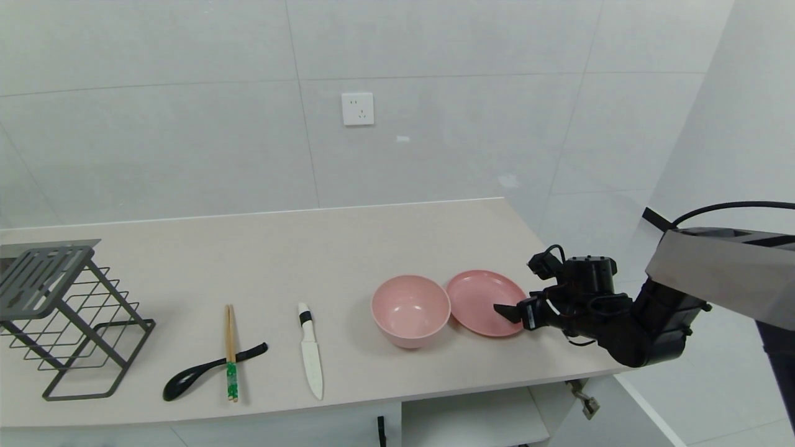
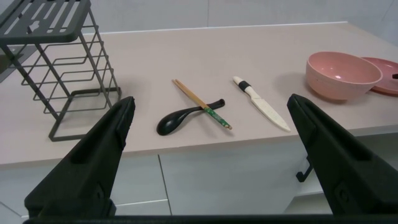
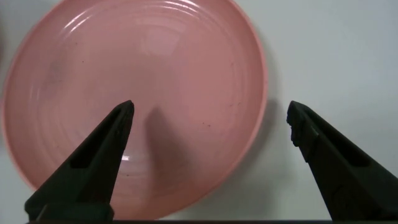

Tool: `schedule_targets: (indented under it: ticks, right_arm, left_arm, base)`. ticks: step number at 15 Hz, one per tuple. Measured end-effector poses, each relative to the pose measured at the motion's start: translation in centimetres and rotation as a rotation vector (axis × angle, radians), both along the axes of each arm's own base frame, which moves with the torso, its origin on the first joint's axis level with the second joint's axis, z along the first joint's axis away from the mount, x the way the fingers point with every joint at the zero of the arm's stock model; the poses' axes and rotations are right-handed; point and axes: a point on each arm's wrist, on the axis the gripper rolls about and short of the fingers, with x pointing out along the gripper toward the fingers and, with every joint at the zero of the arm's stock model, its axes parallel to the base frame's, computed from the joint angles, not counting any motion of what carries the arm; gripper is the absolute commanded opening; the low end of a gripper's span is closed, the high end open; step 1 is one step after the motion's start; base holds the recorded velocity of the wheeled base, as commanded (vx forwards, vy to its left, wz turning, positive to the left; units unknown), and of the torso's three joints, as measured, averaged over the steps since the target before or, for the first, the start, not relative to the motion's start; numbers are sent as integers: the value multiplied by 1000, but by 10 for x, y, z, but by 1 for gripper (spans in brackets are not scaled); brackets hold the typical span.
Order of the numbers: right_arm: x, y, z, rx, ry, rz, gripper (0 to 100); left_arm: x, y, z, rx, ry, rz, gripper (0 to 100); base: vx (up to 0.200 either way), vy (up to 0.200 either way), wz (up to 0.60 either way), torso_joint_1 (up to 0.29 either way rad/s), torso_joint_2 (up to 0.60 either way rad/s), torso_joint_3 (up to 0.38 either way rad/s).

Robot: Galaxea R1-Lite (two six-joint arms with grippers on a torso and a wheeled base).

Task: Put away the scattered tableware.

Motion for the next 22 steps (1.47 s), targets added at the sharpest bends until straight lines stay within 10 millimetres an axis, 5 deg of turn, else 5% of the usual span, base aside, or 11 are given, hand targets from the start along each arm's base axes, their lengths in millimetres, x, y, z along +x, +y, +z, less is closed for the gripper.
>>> schedule_targets:
  ticks: [2,3,8,12,18,22]
  right_arm:
    - [-1,4,-2,-1,6,11,100]
    - [-1,6,-4,-2,8,16,0]
    - [-1,10,-11,4,27,11,0]
    - [8,-6,-3,94,16,-109,0]
    - [6,-10,55,395,-136,-205,0]
    - [-20,-8,85,520,-317,-171,0]
  left_arm:
    - [0,0,0,0,0,0,100]
    - [0,0,0,0,0,0,100]
    - [0,0,0,0,0,0,100]
    - [0,0,0,0,0,1,100]
    - [0,0,0,0,0,1,100]
    - [0,0,0,0,0,0,100]
  base:
    - [0,0,0,0,0,0]
    - [0,0,0,0,0,0]
    - [0,0,0,0,0,0]
    - [0,0,0,0,0,0]
    - [0,0,0,0,0,0]
    - [0,0,0,0,0,0]
